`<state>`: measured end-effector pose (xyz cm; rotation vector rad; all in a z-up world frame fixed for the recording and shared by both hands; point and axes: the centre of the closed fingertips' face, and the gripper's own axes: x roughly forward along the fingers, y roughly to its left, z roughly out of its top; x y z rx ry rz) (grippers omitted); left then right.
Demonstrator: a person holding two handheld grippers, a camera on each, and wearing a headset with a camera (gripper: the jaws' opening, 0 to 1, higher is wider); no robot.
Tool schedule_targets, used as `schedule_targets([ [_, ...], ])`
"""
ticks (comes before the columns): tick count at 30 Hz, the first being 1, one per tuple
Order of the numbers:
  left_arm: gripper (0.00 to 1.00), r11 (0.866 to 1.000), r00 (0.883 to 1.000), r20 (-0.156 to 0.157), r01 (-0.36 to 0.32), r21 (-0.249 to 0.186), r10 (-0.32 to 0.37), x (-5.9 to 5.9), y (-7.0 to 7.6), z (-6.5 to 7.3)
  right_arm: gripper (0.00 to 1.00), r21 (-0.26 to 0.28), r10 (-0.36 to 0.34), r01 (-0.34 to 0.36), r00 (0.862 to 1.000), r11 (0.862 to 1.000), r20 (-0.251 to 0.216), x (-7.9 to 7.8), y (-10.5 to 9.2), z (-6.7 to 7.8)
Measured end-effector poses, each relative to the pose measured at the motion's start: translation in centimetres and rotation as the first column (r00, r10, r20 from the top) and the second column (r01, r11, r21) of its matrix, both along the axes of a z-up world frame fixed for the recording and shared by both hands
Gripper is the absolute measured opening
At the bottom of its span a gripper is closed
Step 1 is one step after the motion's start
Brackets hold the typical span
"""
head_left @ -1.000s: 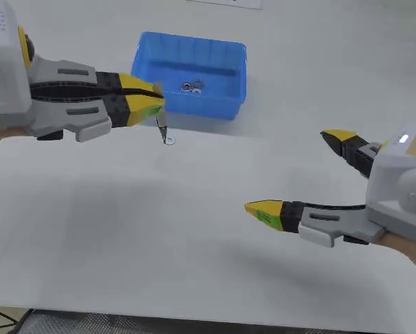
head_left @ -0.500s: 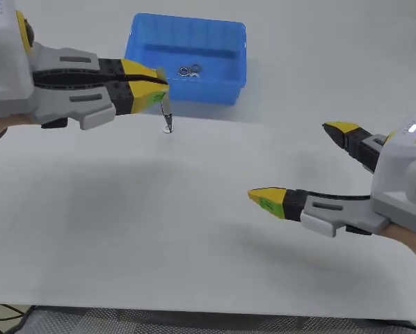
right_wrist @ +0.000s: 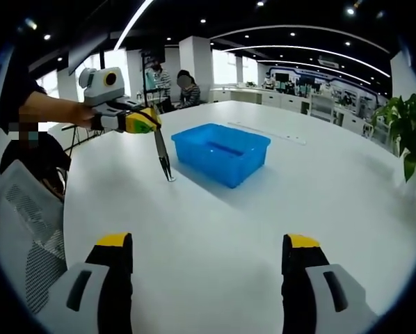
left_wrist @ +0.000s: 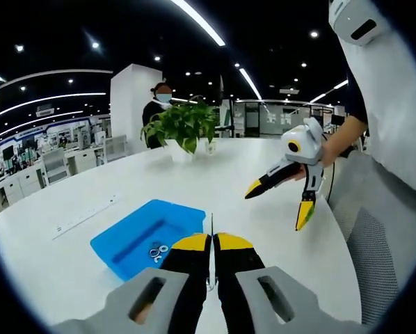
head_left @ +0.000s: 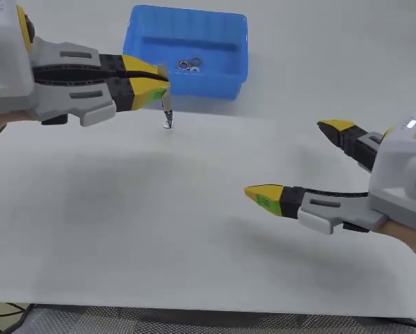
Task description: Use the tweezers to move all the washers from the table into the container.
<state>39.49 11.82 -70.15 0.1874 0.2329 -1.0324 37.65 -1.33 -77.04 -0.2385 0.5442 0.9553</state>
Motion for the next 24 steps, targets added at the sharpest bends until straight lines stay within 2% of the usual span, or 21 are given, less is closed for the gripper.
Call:
schedule_targets([
  [4, 0.05, 1.0, 1.0, 0.005, 0.005, 0.022, -0.006, 0.0, 0.0, -0.5, 0.89, 0.001, 0.002, -0.002, 1.0, 1.0, -0.002, 0.0, 0.1, 0.0],
  [10, 0.05, 1.0, 1.0, 0.016, 0.01, 0.025, -0.011, 0.0, -0.1, -0.5, 0.88, 0.006, 0.011, -0.011, 1.0, 1.0, -0.008, 0.0, 0.5, 0.0],
  [13, 0.05, 0.999, 1.0, 0.005, 0.017, 0.03, -0.017, -0.1, -0.2, -0.5, 0.87, 0.023, 0.026, -0.025, 1.0, 0.999, -0.014, -0.2, 1.2, 0.2],
  [15, 0.05, 0.999, 1.0, -0.008, 0.018, 0.028, -0.018, -0.2, -0.2, -0.6, 0.85, 0.04, 0.063, -0.062, 0.998, 0.997, -0.022, -0.6, 2.1, 0.4],
  [17, 0.05, 0.999, 1.0, -0.014, 0.013, 0.031, -0.012, -0.2, 0.0, -0.6, 0.8, 0.048, 0.123, -0.121, 0.992, 0.991, -0.028, -1.3, 3.4, 0.4],
  [19, 0.05, 0.999, 1.0, -0.022, 0.008, 0.033, -0.007, -0.1, 0.2, -0.7, 0.78, 0.054, 0.198, -0.195, 0.979, 0.979, -0.052, -2.2, 4.8, 0.1],
  [22, 0.05, 0.999, 0.999, -0.037, 0.019, 0.037, -0.017, -0.2, 0.2, -0.7, 0.73, 0.056, 0.281, -0.278, 0.959, 0.959, -0.046, -2.5, 6.9, -0.1],
  [24, 0.05, 0.999, 0.999, -0.04, 0.026, 0.041, -0.024, -0.3, 0.1, -0.7, 0.68, 0.083, 0.342, -0.339, 0.939, 0.937, -0.034, -2.5, 8.7, 0.3],
])
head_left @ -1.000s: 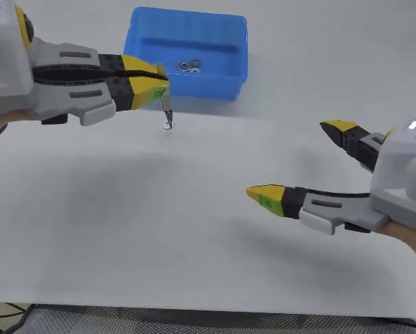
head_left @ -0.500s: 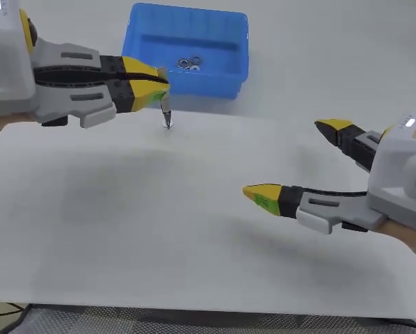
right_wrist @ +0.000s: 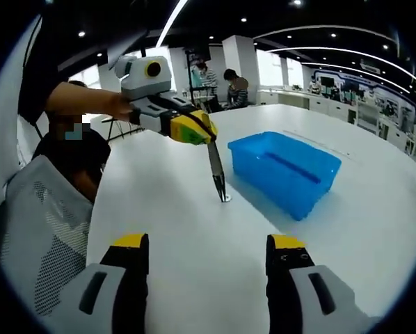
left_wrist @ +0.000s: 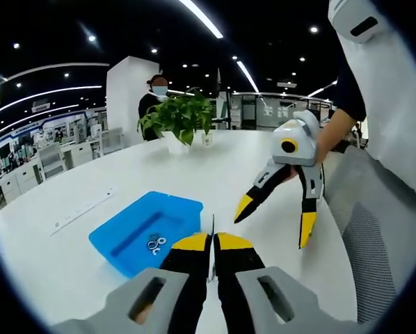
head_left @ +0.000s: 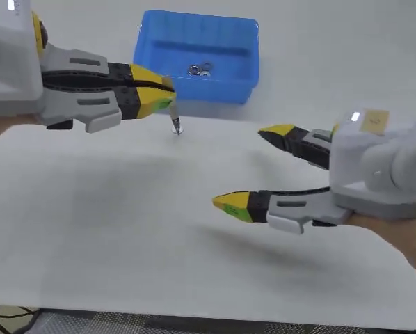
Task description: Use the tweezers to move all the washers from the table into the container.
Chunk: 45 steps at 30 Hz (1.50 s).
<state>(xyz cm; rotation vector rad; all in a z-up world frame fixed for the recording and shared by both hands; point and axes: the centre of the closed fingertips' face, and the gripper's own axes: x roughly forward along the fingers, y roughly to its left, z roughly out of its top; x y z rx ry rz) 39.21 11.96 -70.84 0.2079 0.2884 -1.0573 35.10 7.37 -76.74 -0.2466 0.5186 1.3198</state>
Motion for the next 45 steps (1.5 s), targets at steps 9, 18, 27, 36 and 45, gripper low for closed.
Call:
schedule_targets([
  [9, 0.06, 0.999, 0.999, 0.001, 0.041, 0.029, -0.041, -0.4, -1.0, 0.0, 0.54, -0.023, 0.173, -0.172, 0.984, 0.985, 0.049, 0.5, 3.9, -0.2],
  [18, 0.06, 0.995, 0.997, -0.003, 0.08, 0.053, -0.08, -1.0, -1.7, 0.0, 0.49, -0.027, 0.199, -0.198, 0.978, 0.98, 0.068, 1.5, 4.6, -0.3],
  [27, 0.06, 0.995, 0.997, -0.008, 0.083, 0.061, -0.083, -1.0, -1.4, -0.1, 0.35, -0.012, 0.232, -0.233, 0.966, 0.973, 0.112, 2.9, 6.1, 0.5],
  [36, 0.06, 0.993, 0.996, -0.012, 0.093, 0.067, -0.092, -0.9, -1.2, -0.1, 0.2, -0.059, 0.391, -0.387, 0.911, 0.92, 0.133, 2.4, 6.8, -0.2],
  [45, 0.06, 0.992, 0.995, -0.007, 0.097, 0.084, -0.097, -1.1, -1.1, -0.1, 0.12, -0.091, 0.436, -0.427, 0.885, 0.9, 0.162, 3.2, 7.0, -0.3],
])
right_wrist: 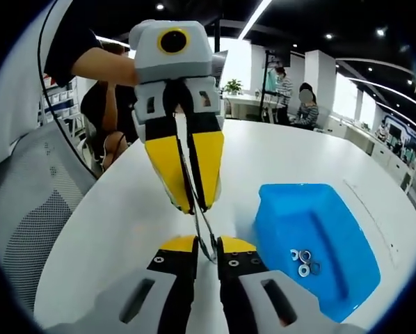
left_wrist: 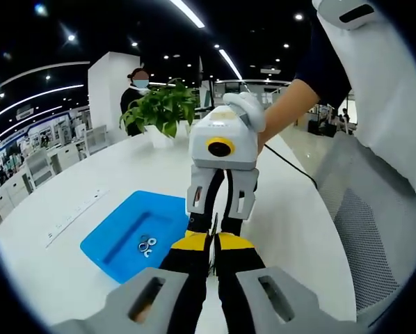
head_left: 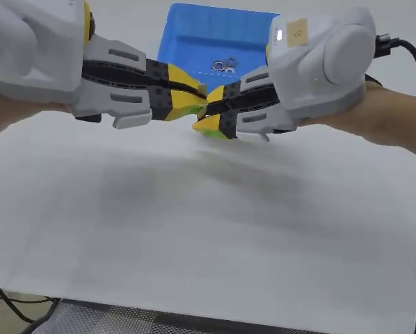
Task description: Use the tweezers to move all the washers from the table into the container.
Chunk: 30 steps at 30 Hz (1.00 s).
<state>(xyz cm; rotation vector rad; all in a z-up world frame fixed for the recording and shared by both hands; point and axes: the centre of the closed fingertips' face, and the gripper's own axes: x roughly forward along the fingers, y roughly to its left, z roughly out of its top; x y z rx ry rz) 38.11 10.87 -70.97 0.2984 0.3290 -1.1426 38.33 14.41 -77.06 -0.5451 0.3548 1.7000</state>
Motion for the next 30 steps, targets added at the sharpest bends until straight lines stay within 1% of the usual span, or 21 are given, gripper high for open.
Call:
schedule_targets([
  [2, 0.06, 1.0, 1.0, 0.002, -0.006, 0.001, 0.006, 0.1, 0.1, 0.0, 0.11, -0.007, 0.012, -0.011, 0.999, 1.0, 0.032, 0.0, 0.1, 0.0],
  [4, 0.06, 1.0, 1.0, 0.003, -0.007, 0.004, 0.007, 0.2, 0.2, 0.0, 0.1, -0.011, 0.021, -0.02, 0.999, 1.0, 0.045, 0.0, 0.1, 0.0],
  [6, 0.06, 1.0, 1.0, 0.01, -0.01, 0.014, 0.01, 0.2, 0.3, 0.0, 0.1, -0.009, 0.024, -0.024, 0.998, 1.0, 0.052, 0.1, 0.1, 0.0],
  [7, 0.06, 0.999, 1.0, 0.026, -0.008, 0.032, 0.007, 0.1, 0.4, 0.0, 0.1, -0.007, 0.025, -0.024, 0.998, 1.0, 0.054, 0.1, 0.1, 0.0],
  [8, 0.06, 0.999, 1.0, 0.029, -0.01, 0.033, 0.009, 0.1, 0.3, 0.0, 0.1, -0.007, 0.024, -0.024, 0.998, 1.0, 0.054, 0.1, 0.2, 0.0],
  [11, 0.07, 0.999, 0.999, 0.029, -0.034, 0.034, 0.033, 0.2, 0.5, -0.1, 0.09, -0.004, 0.023, -0.022, 0.998, 1.0, 0.056, 0.1, 0.2, 0.0],
  [13, 0.08, 0.997, 0.999, 0.03, -0.043, 0.057, 0.041, 0.1, 0.6, -0.3, 0.09, -0.002, 0.022, -0.022, 0.998, 1.0, 0.053, 0.1, 0.2, 0.0],
  [14, 0.08, 0.997, 0.999, 0.026, -0.042, 0.059, 0.041, 0.2, 0.8, -0.4, 0.09, -0.002, 0.022, -0.022, 0.998, 1.0, 0.051, 0.0, 0.2, 0.0],
  [18, 0.12, 0.997, 0.998, 0.024, -0.065, 0.035, 0.065, 0.5, 1.2, 0.0, 0.09, -0.005, 0.023, -0.023, 0.999, 1.0, 0.043, -0.2, 0.1, 0.0],
  [19, 0.12, 0.997, 0.997, 0.017, -0.073, 0.022, 0.073, 0.6, 1.3, 0.1, 0.09, -0.008, 0.024, -0.023, 0.999, 1.0, 0.045, -0.2, 0.0, 0.0],
  [20, 0.13, 0.997, 0.997, 0.016, -0.076, 0.018, 0.076, 0.6, 1.3, 0.2, 0.09, -0.011, 0.024, -0.024, 0.999, 1.0, 0.045, -0.2, 0.0, 0.0],
  [23, 0.18, 0.997, 0.997, 0.022, -0.08, 0.012, 0.079, 0.3, 1.4, 0.6, 0.09, -0.016, 0.021, -0.02, 0.999, 1.0, 0.046, -0.3, -0.3, 0.2],
  [24, 0.19, 0.996, 0.995, 0.051, -0.086, 0.021, 0.085, 0.3, 1.5, 0.7, 0.09, -0.017, 0.018, -0.017, 0.999, 1.0, 0.046, -0.3, -0.4, 0.2],
  [25, 0.21, 0.994, 0.991, 0.094, -0.098, 0.041, 0.094, 0.6, 1.7, 0.9, 0.09, -0.018, 0.013, -0.012, 0.999, 1.0, 0.045, -0.3, -0.4, 0.4],
  [26, 0.24, 0.993, 0.989, 0.108, -0.106, 0.049, 0.1, 0.3, 1.9, 1.0, 0.09, -0.018, 0.007, -0.006, 0.999, 1.0, 0.046, -0.3, -0.6, 0.5],
  [28, 0.26, 0.993, 0.988, 0.107, -0.116, 0.03, 0.112, -0.2, 2.0, 1.4, 0.09, -0.023, -0.003, 0.004, 0.999, 1.0, 0.053, -0.2, -0.7, 0.8],
  [30, 0.27, 0.991, 0.986, 0.1, -0.132, 0.016, 0.13, -0.6, 2.5, 1.6, 0.09, -0.013, -0.018, 0.019, 0.999, 1.0, 0.042, -0.1, -0.8, 1.5],
])
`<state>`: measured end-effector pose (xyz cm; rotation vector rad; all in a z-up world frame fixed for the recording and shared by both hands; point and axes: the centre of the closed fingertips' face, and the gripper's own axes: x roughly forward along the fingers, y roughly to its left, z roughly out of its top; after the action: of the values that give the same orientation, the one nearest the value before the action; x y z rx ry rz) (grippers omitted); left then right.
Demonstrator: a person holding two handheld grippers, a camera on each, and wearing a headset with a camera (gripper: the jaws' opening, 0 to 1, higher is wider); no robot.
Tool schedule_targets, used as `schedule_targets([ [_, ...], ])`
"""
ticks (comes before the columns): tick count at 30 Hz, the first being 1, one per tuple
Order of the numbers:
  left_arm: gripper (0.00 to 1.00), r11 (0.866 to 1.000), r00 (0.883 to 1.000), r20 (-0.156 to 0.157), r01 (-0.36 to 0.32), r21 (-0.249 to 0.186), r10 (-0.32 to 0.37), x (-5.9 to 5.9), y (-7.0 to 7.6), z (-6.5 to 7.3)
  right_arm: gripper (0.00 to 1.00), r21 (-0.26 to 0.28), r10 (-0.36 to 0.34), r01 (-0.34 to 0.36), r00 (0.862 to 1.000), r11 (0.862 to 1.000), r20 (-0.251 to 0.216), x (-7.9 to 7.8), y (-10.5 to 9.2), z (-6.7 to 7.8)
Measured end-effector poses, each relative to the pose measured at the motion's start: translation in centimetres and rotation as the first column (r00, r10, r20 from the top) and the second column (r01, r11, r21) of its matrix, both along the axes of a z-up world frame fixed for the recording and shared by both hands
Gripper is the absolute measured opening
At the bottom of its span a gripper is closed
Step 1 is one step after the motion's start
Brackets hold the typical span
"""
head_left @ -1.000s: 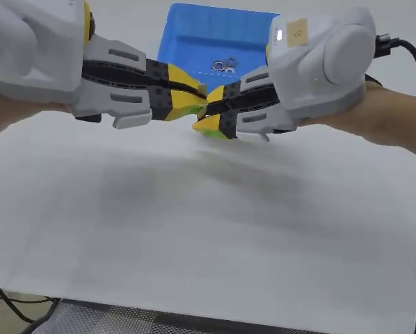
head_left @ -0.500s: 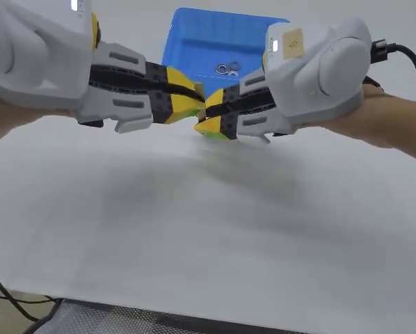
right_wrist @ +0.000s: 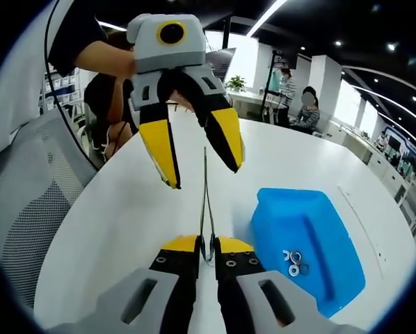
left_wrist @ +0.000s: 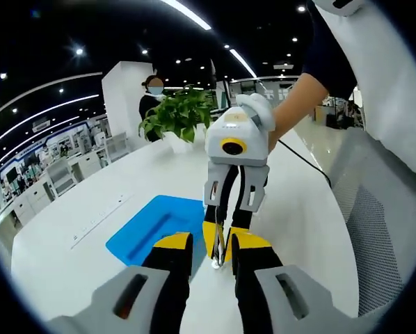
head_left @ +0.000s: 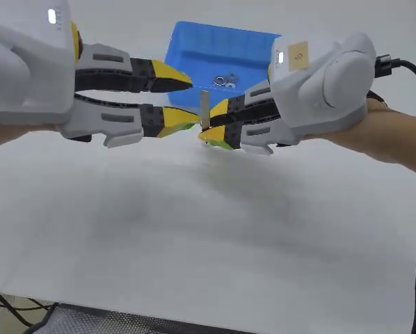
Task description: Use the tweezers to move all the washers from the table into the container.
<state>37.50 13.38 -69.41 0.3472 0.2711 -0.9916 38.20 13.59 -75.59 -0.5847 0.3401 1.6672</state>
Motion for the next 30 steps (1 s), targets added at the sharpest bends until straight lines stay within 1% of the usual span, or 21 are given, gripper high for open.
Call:
schedule_targets([
  [1, 0.27, 1.0, 1.0, -0.003, -0.007, 0.001, 0.007, -0.2, 0.2, 0.0, 0.09, 0.005, -0.006, 0.006, 1.0, 1.0, -0.005, 0.0, 0.0, 0.3],
  [2, 0.27, 1.0, 1.0, -0.002, -0.02, 0.003, 0.02, -0.6, 0.1, 0.2, 0.09, 0.008, -0.01, 0.01, 1.0, 1.0, -0.005, 0.0, 0.0, 0.5],
  [3, 0.28, 1.0, 1.0, -0.002, -0.025, 0.002, 0.025, -0.7, 0.2, 0.2, 0.09, 0.013, -0.015, 0.015, 1.0, 1.0, -0.004, 0.1, 0.1, 0.5],
  [6, 0.31, 0.998, 0.998, -0.014, -0.061, -0.016, 0.061, -1.6, 0.6, 0.5, 0.09, 0.029, -0.032, 0.032, 0.999, 0.999, -0.008, 0.2, 0.2, 1.4],
  [9, 0.35, 0.996, 0.996, -0.026, -0.089, -0.021, 0.089, -2.6, 1.3, 0.6, 0.09, 0.053, -0.044, 0.045, 0.999, 0.998, -0.013, 0.1, 0.3, 2.8],
  [11, 0.36, 0.993, 0.993, -0.035, -0.112, -0.029, 0.111, -3.1, 1.5, 0.6, 0.09, 0.065, -0.052, 0.053, 0.999, 0.996, -0.014, 0.1, 0.3, 3.6],
  [14, 0.38, 0.988, 0.989, -0.036, -0.148, -0.052, 0.146, -3.3, 1.8, 0.8, 0.09, 0.079, -0.059, 0.06, 0.998, 0.995, -0.012, 0.2, 0.3, 4.8],
  [16, 0.4, 0.985, 0.986, -0.037, -0.163, -0.059, 0.161, -3.5, 1.9, 0.9, 0.09, 0.084, -0.061, 0.061, 0.998, 0.995, 0.004, 0.4, 0.3, 5.6],
  [19, 0.41, 0.984, 0.985, -0.04, -0.168, -0.055, 0.165, -3.8, 1.8, 0.9, 0.09, 0.1, -0.075, 0.073, 0.997, 0.992, 0.016, 1.1, 0.5, 6.7],
  [20, 0.41, 0.986, 0.986, -0.048, -0.162, -0.035, 0.16, -4.1, 1.9, 0.5, 0.09, 0.11, -0.085, 0.082, 0.996, 0.991, 0.023, 1.5, 0.5, 7.1],
  [22, 0.43, 0.986, 0.986, -0.047, -0.162, -0.029, 0.161, -4.3, 2.0, 0.3, 0.09, 0.119, -0.1, 0.096, 0.995, 0.988, 0.025, 2.2, 0.6, 7.6],
  [23, 0.44, 0.985, 0.985, -0.054, -0.169, -0.038, 0.167, -4.4, 2.1, 0.3, 0.09, 0.118, -0.104, 0.1, 0.994, 0.988, 0.034, 2.5, 0.6, 7.7],
  [24, 0.46, 0.982, 0.983, -0.064, -0.177, -0.064, 0.173, -4.4, 2.1, 0.4, 0.09, 0.117, -0.108, 0.102, 0.993, 0.988, 0.043, 2.8, 0.6, 7.8],
  [25, 0.5, 0.972, 0.978, -0.072, -0.201, -0.12, 0.194, -4.3, 2.1, 0.9, 0.09, 0.118, -0.111, 0.105, 0.993, 0.987, 0.048, 3.1, 0.6, 8.0],
  [26, 0.54, 0.966, 0.976, -0.058, -0.216, -0.144, 0.209, -4.1, 2.2, 1.4, 0.09, 0.121, -0.116, 0.109, 0.992, 0.987, 0.052, 3.5, 0.7, 8.3],
  [27, 0.57, 0.96, 0.974, -0.053, -0.228, -0.165, 0.222, -4.0, 2.3, 1.7, 0.09, 0.122, -0.118, 0.111, 0.991, 0.986, 0.058, 3.9, 0.7, 8.5],
  [28, 0.59, 0.953, 0.971, -0.063, -0.239, -0.185, 0.232, -4.0, 2.7, 1.8, 0.09, 0.121, -0.121, 0.112, 0.99, 0.986, 0.068, 4.5, 0.8, 8.5],
  [29, 0.61, 0.951, 0.969, -0.061, -0.245, -0.19, 0.238, -4.0, 2.9, 1.8, 0.09, 0.12, -0.125, 0.116, 0.99, 0.986, 0.073, 5.3, 0.9, 8.4],
  [30, 0.64, 0.951, 0.968, -0.059, -0.249, -0.183, 0.242, -4.0, 3.1, 1.7, 0.09, 0.121, -0.129, 0.119, 0.989, 0.985, 0.078, 5.9, 1.1, 8.4],
])
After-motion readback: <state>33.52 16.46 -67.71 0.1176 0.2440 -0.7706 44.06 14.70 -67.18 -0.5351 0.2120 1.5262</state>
